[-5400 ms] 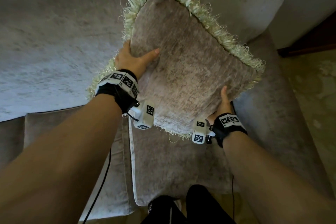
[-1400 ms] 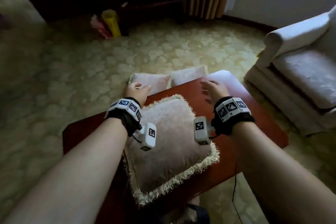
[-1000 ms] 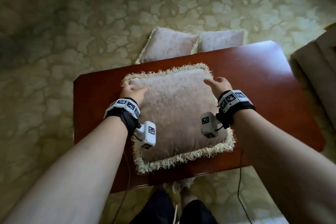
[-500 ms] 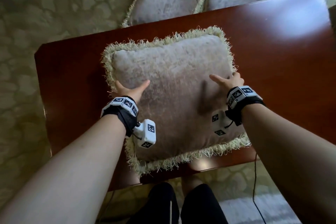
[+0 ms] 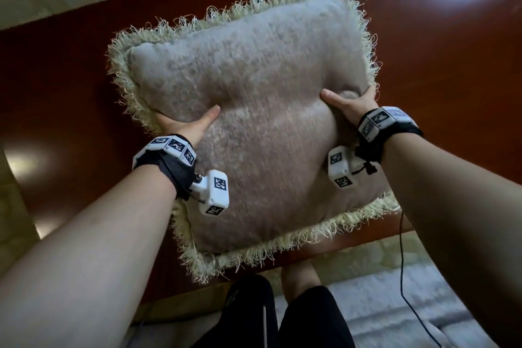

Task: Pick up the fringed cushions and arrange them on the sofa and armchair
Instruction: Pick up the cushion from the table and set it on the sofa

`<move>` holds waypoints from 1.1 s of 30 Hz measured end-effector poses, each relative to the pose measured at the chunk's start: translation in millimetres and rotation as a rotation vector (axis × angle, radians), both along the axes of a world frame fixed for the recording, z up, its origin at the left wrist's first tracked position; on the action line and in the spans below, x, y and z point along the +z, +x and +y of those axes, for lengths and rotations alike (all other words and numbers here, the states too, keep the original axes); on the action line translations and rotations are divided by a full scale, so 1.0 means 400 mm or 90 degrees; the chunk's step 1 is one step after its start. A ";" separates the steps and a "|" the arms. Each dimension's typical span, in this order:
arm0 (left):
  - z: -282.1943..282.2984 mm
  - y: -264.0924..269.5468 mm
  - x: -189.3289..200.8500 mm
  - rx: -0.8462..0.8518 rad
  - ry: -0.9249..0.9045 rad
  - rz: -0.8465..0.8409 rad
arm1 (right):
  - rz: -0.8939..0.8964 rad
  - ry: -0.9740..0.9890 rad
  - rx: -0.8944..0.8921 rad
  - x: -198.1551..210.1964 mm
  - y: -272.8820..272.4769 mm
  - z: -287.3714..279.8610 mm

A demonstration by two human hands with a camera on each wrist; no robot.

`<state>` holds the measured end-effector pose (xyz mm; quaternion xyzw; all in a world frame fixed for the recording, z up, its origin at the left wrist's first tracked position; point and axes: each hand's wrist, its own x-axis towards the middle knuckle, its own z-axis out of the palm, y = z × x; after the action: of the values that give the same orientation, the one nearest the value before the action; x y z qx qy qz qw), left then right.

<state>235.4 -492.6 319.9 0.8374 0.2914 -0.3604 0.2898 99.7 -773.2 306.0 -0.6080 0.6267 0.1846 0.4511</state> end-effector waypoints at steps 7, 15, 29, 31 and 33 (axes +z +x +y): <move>-0.011 -0.012 0.033 0.058 -0.050 -0.042 | -0.054 -0.006 -0.082 0.023 -0.009 0.014; -0.099 -0.046 0.229 0.056 -0.114 -0.107 | -0.132 -0.065 -0.212 0.192 -0.128 0.049; -0.423 -0.057 0.720 -0.170 -0.409 -0.305 | -0.317 -0.212 -0.468 0.729 -0.376 -0.046; -0.458 -0.085 0.789 -0.196 -0.466 -0.323 | -0.329 -0.249 -0.489 0.803 -0.421 -0.053; -0.493 -0.125 0.859 -0.228 -0.515 -0.338 | -0.347 -0.285 -0.510 0.881 -0.469 -0.063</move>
<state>185.6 -689.7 663.6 0.7579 -0.1027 -0.2632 0.5881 -88.0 -798.4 658.3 -0.4282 0.6941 -0.3051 0.4917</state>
